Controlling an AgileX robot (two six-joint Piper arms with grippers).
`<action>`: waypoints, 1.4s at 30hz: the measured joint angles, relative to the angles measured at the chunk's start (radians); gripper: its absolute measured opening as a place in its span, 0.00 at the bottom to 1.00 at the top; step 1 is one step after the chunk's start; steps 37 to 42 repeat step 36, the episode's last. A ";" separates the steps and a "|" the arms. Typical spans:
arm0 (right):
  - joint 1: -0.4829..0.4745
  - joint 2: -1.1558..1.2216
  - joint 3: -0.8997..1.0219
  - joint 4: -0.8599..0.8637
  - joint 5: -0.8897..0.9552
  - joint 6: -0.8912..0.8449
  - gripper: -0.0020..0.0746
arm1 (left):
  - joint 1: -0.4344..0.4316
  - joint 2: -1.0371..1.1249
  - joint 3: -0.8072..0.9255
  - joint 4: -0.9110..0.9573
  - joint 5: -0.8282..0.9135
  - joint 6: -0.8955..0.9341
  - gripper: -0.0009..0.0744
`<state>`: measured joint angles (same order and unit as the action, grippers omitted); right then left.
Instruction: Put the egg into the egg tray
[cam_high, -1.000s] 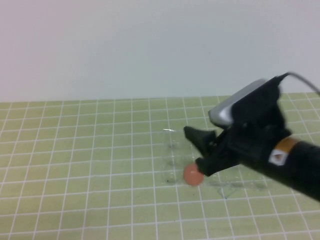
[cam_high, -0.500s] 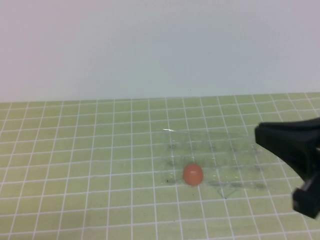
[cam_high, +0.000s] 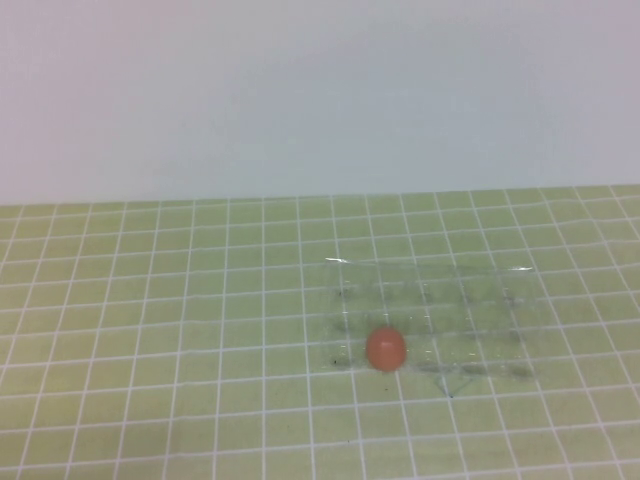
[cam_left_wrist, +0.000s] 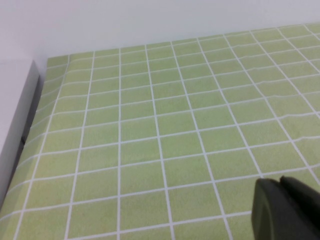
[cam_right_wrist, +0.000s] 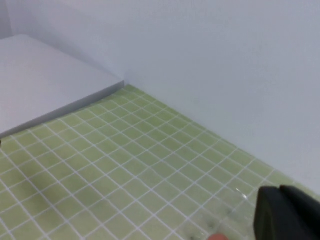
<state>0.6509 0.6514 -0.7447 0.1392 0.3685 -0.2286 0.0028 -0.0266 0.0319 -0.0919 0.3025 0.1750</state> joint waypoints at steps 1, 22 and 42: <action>-0.010 -0.020 0.007 -0.005 0.010 0.000 0.02 | 0.000 0.000 0.000 0.000 0.000 0.000 0.01; -0.598 -0.658 0.631 0.034 0.049 0.000 0.02 | 0.000 0.000 0.000 0.000 0.000 0.000 0.01; -0.624 -0.661 0.707 -0.003 0.091 0.000 0.02 | 0.000 0.000 0.000 0.000 0.000 0.000 0.01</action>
